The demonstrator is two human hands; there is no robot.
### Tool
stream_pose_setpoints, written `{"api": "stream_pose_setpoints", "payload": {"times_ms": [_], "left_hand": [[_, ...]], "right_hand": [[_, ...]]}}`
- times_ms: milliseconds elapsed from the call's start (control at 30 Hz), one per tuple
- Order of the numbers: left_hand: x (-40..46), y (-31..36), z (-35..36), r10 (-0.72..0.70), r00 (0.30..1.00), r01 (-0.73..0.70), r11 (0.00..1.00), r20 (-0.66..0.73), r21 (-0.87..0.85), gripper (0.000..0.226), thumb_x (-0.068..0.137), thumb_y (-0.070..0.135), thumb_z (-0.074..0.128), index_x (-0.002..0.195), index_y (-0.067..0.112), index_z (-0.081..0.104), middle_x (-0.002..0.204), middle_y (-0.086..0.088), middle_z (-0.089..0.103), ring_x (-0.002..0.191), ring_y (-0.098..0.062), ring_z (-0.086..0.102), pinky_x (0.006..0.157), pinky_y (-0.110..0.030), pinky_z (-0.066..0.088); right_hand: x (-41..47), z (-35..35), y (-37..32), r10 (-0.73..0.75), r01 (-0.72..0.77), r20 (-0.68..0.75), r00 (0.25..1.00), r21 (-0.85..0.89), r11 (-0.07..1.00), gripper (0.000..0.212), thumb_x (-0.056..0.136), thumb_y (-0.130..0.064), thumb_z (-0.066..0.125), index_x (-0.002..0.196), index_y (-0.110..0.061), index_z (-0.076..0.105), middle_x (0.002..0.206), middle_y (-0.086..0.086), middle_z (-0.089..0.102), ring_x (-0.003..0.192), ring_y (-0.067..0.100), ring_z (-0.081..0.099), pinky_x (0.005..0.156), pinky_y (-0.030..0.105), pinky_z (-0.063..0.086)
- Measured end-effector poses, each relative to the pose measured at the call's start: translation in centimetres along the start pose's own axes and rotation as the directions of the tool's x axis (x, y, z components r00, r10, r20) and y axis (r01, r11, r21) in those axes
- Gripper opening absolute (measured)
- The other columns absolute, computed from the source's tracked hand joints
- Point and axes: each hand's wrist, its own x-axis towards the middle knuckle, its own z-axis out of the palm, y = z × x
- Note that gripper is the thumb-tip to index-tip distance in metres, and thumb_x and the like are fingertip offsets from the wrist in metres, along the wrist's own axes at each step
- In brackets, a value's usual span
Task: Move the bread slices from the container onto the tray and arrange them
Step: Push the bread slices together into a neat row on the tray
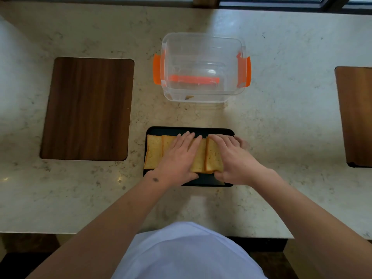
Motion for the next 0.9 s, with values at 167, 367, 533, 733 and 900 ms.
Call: {"api": "stream_pose_setpoints", "payload": {"times_ms": [167,367,533,733,900], "left_hand": [[-4.2,-1.7,-1.5,-0.409,0.884,0.319,0.881,-0.224,-0.349,0.087,0.083,0.044,0.078,0.152,0.013,0.037,0.153,-0.009,0.039,0.143,-0.022,0.028,0.117,-0.039,0.028],[-7.4,-2.6,-1.1,-0.59,0.784,0.494,0.781,-0.193,-0.381,0.038,0.095,0.024,0.068,0.126,0.004,0.066,0.113,-0.012,0.063,0.107,-0.027,0.054,0.087,-0.032,0.041],[-6.0,-2.3,-1.2,-0.44,0.888,0.415,0.893,-0.137,-0.176,0.084,0.08,0.05,0.078,0.147,0.013,0.044,0.137,-0.011,0.05,0.123,-0.029,0.047,0.097,-0.04,0.039],[-3.0,-4.4,-2.0,-0.148,0.985,0.141,0.987,0.084,0.08,0.139,0.069,0.057,0.084,0.157,0.023,-0.018,0.168,-0.009,-0.01,0.155,-0.029,-0.01,0.123,-0.049,0.001],[-1.1,-4.7,-1.9,-0.096,0.975,0.066,0.986,0.199,0.156,0.134,0.073,0.052,0.082,0.158,0.019,-0.017,0.168,-0.014,0.002,0.155,-0.032,0.0,0.124,-0.046,-0.001]], "right_hand": [[0.4,0.2,-0.2,0.021,-0.019,0.067,0.998,-0.034,0.999,0.122,0.066,-0.055,0.077,0.159,-0.024,0.003,0.167,0.005,0.018,0.151,0.03,0.018,0.122,0.06,0.008],[2.6,1.0,-2.9,-0.037,0.043,0.063,0.997,-0.101,0.994,0.129,0.065,-0.063,0.082,0.159,-0.024,0.002,0.168,0.006,0.018,0.152,0.028,0.017,0.122,0.063,0.004],[3.6,0.7,-3.5,-0.036,0.047,0.098,0.995,-0.114,0.992,0.124,0.065,-0.052,0.08,0.159,-0.024,0.005,0.16,0.007,0.031,0.148,0.03,0.026,0.122,0.061,0.006],[3.1,0.6,-3.0,-0.056,0.06,0.047,0.997,-0.101,0.993,0.118,0.061,-0.056,0.077,0.156,-0.024,0.013,0.153,0.006,0.039,0.141,0.03,0.034,0.12,0.06,0.015],[2.3,1.0,-2.1,-0.065,0.063,-0.038,0.997,-0.036,0.997,0.11,0.062,-0.057,0.07,0.154,-0.026,0.019,0.148,0.004,0.043,0.137,0.029,0.038,0.118,0.057,0.018]]}}
